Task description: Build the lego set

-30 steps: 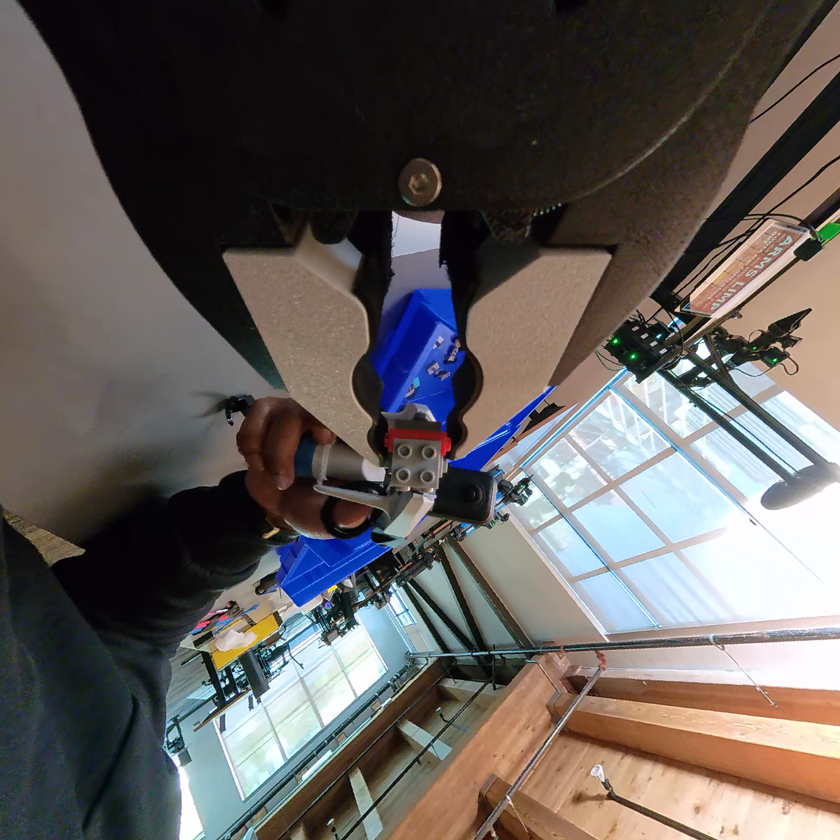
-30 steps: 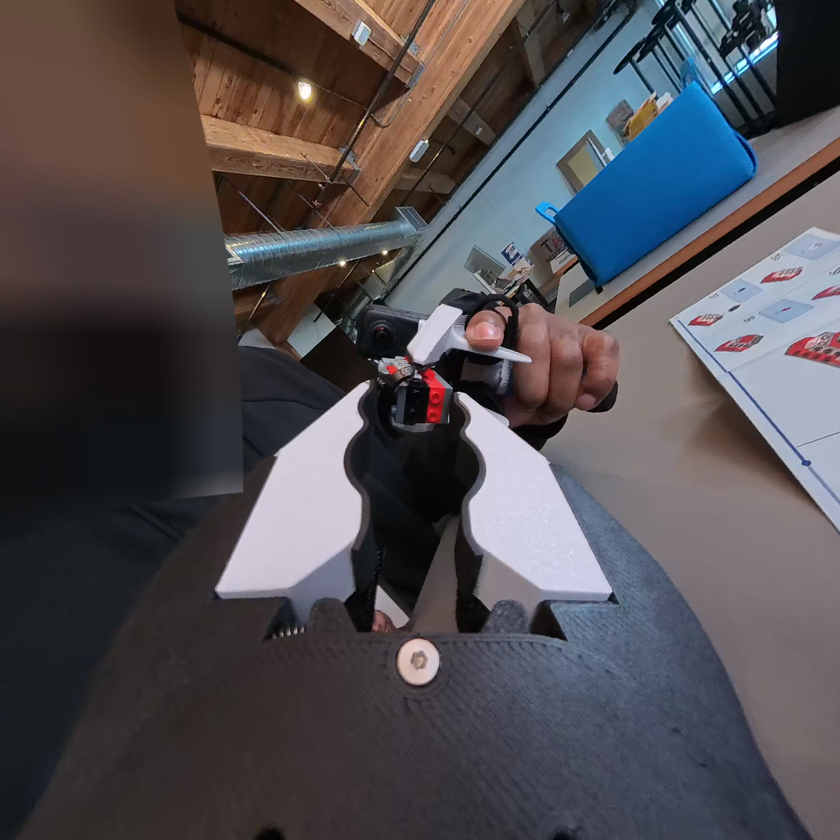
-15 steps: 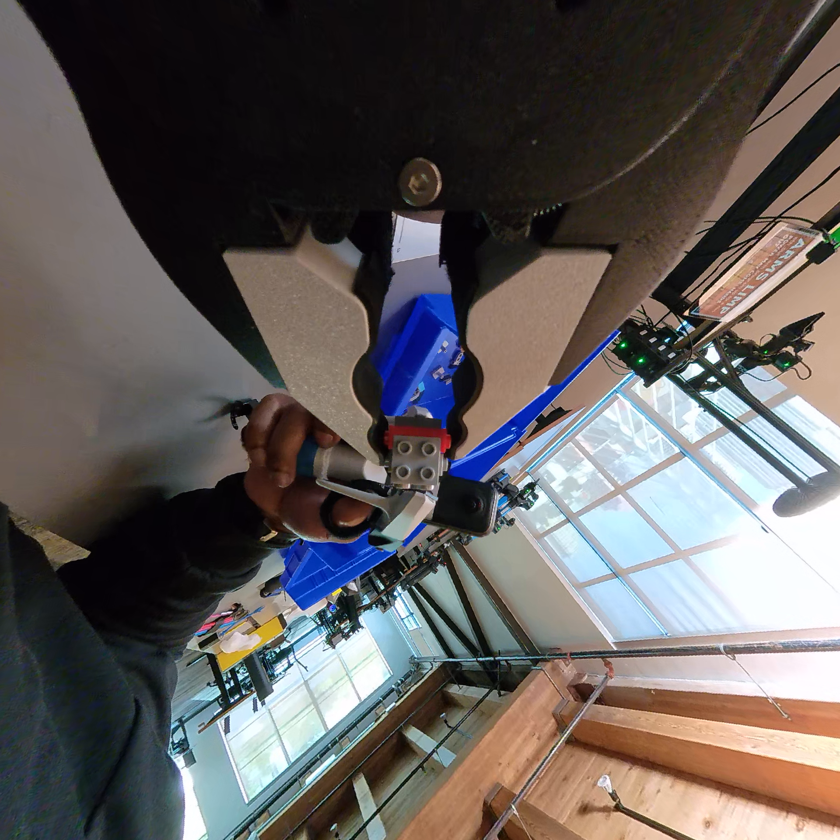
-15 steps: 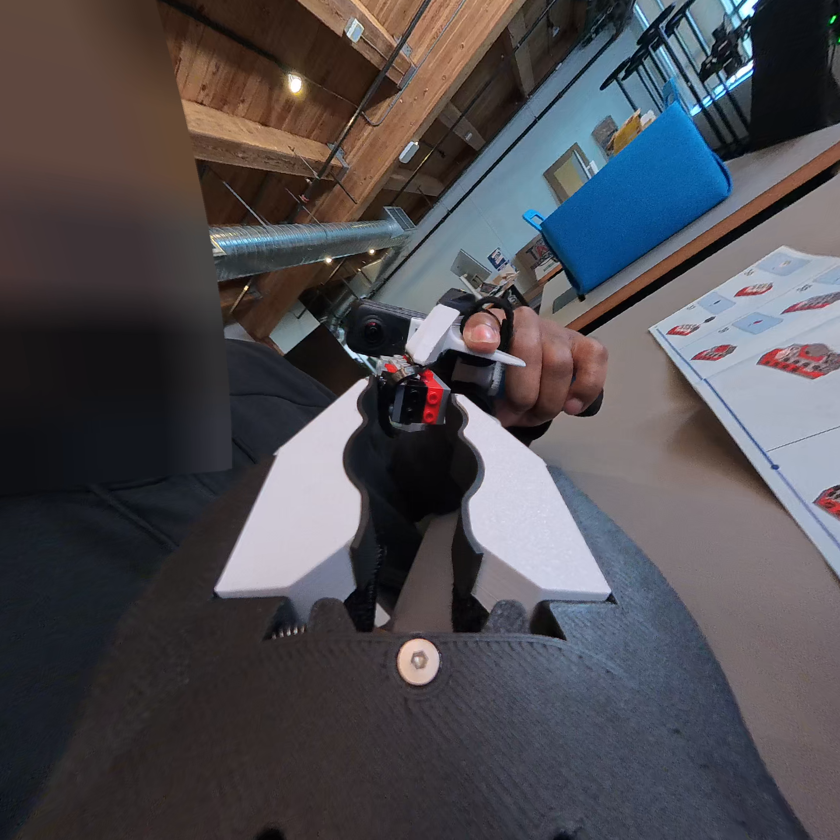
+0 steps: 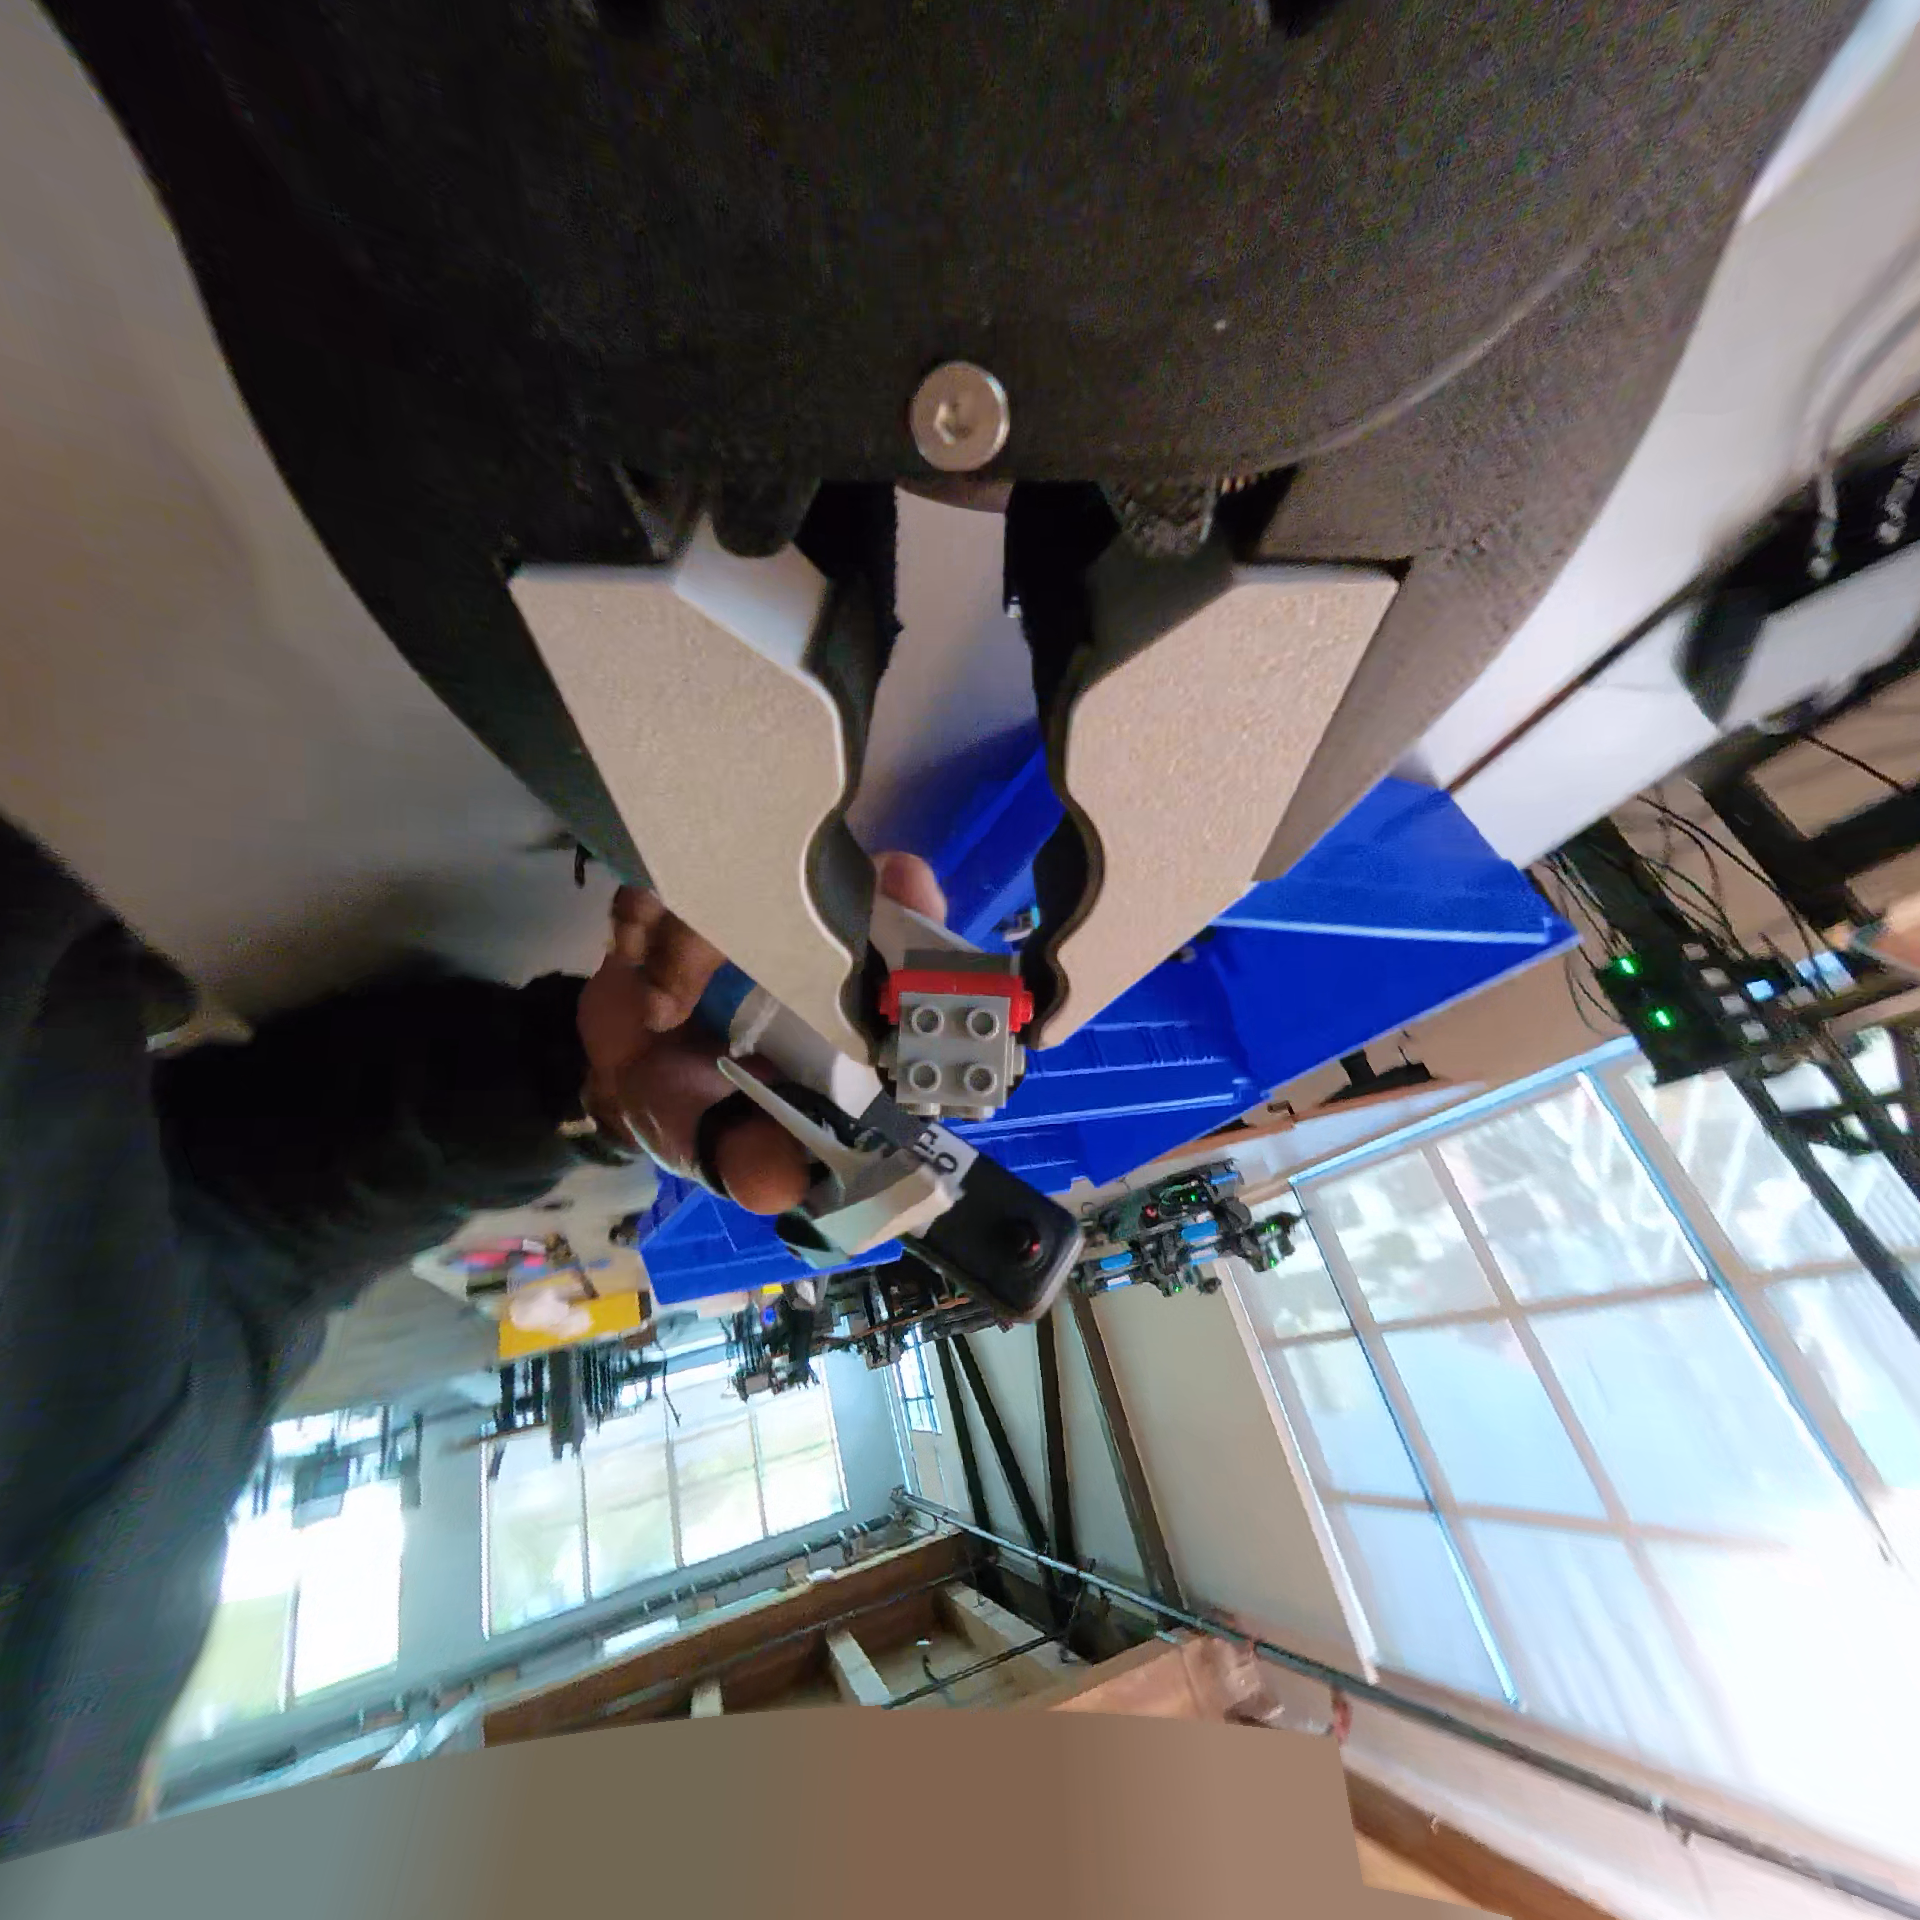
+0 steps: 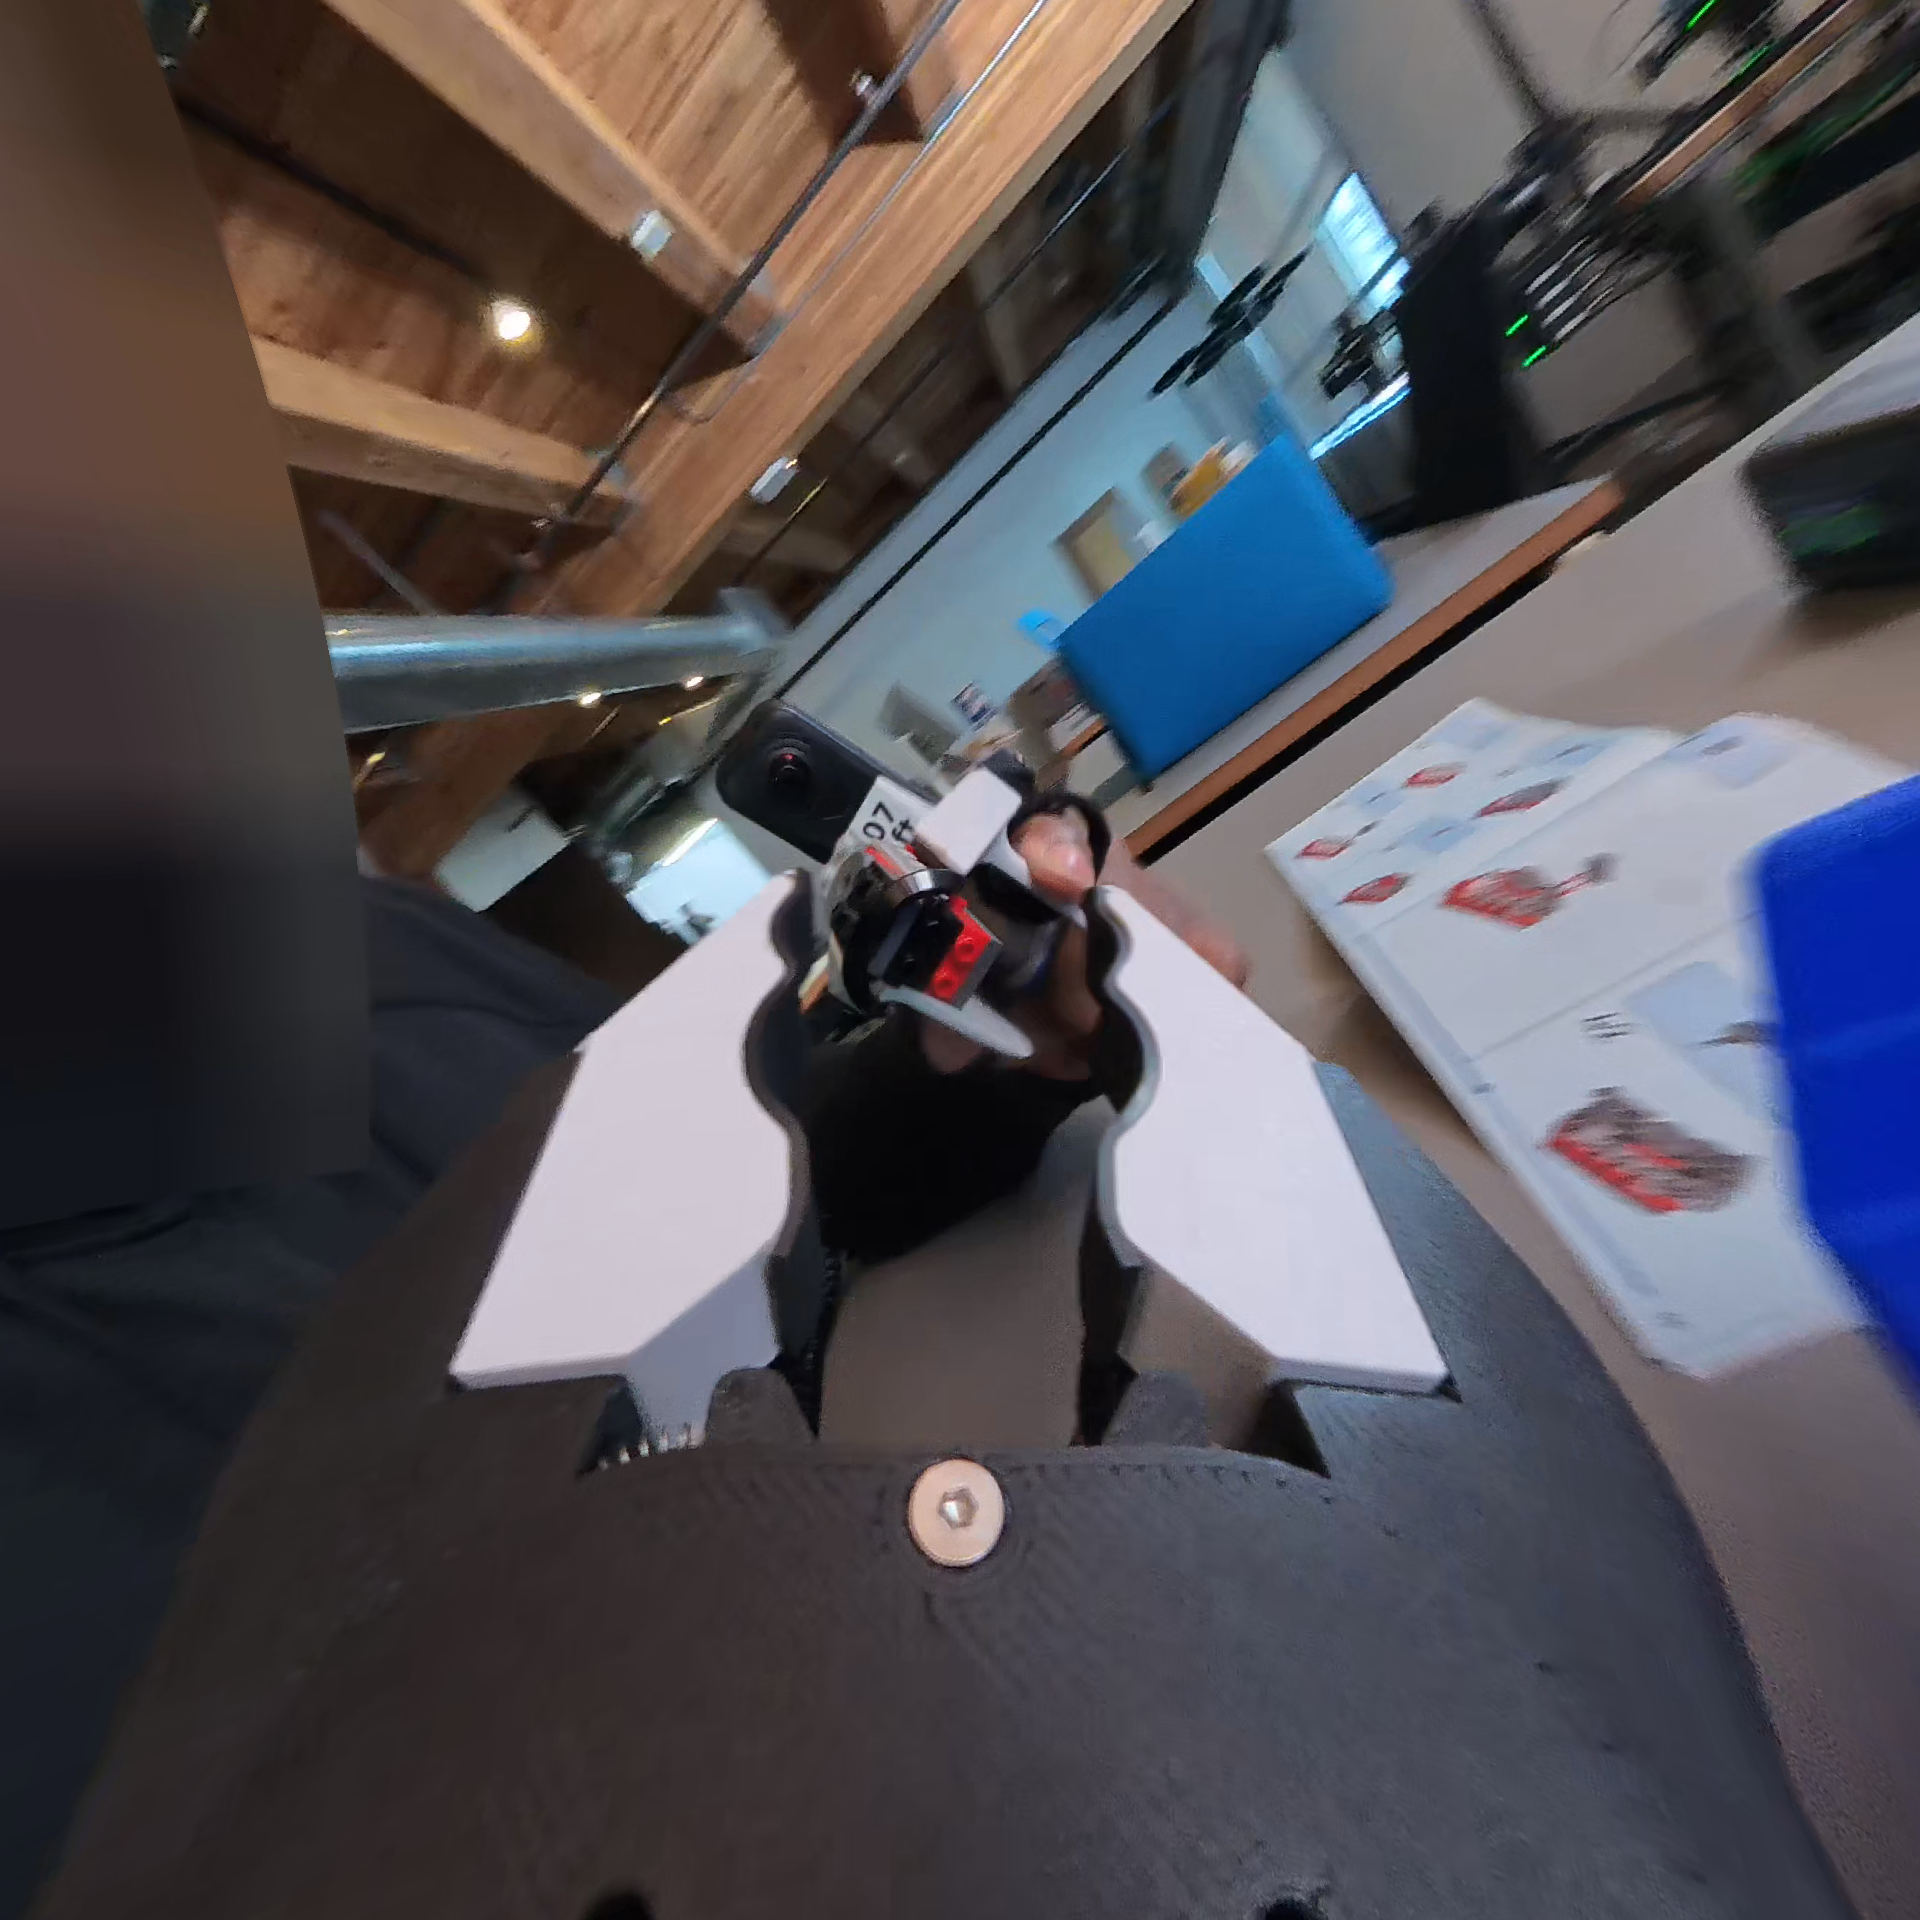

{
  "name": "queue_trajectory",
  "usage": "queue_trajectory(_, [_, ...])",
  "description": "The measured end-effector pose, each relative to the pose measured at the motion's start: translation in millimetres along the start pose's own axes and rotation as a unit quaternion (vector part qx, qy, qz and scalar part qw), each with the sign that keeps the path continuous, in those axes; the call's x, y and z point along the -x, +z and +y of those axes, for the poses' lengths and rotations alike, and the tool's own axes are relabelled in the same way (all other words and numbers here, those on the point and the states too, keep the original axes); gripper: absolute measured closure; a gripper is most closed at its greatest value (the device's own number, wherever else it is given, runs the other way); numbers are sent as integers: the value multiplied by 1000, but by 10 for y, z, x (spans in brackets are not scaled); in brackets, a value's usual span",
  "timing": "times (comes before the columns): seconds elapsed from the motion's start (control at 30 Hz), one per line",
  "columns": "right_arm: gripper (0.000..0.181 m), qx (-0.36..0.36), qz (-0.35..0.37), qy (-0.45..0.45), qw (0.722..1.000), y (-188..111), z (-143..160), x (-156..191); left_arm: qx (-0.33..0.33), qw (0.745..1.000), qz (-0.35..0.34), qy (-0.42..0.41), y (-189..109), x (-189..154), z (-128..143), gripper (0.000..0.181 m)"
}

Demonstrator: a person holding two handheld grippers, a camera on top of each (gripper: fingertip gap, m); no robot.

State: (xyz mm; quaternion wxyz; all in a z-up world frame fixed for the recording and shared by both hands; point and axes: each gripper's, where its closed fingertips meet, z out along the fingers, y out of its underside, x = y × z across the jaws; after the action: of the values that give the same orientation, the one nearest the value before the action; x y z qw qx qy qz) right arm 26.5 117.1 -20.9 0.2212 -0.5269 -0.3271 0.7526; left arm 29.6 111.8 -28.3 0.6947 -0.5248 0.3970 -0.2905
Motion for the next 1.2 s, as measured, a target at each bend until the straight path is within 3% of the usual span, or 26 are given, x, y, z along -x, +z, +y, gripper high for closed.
queue_trajectory(0.1, [121, -19, 29, -52, 998, -113, -205, -143, -11, 994, -4, -112, 9, 124, 13, 156])
queue_trajectory(0.2, [117, -7, 81, -193, 978, -184, -272, -183, -6, 972, 11, -233, 17, 191, 80, 156])
queue_trajectory(0.43, [115, 84, 167, -535, 824, -181, -113, -214, -35, 887, 32, -460, 23, 295, 161, 156])
queue_trajectory(0.53, [115, 105, 188, -615, 758, -138, -53, -239, -37, 848, 50, -526, 41, 270, 218, 156])
queue_trajectory(0.63, [115, 130, 201, -657, 715, -87, 31, -293, -43, 820, 70, -567, 70, 219, 233, 156])
queue_trajectory(0.9, [142, 125, 193, -665, 710, -89, 33, -244, -23, 776, 101, -622, 146, 79, 331, 156])
queue_trajectory(1.2, [150, 160, 189, -667, 703, -85, 152, -329, -8, 759, 107, -642, 179, 16, 388, 156])
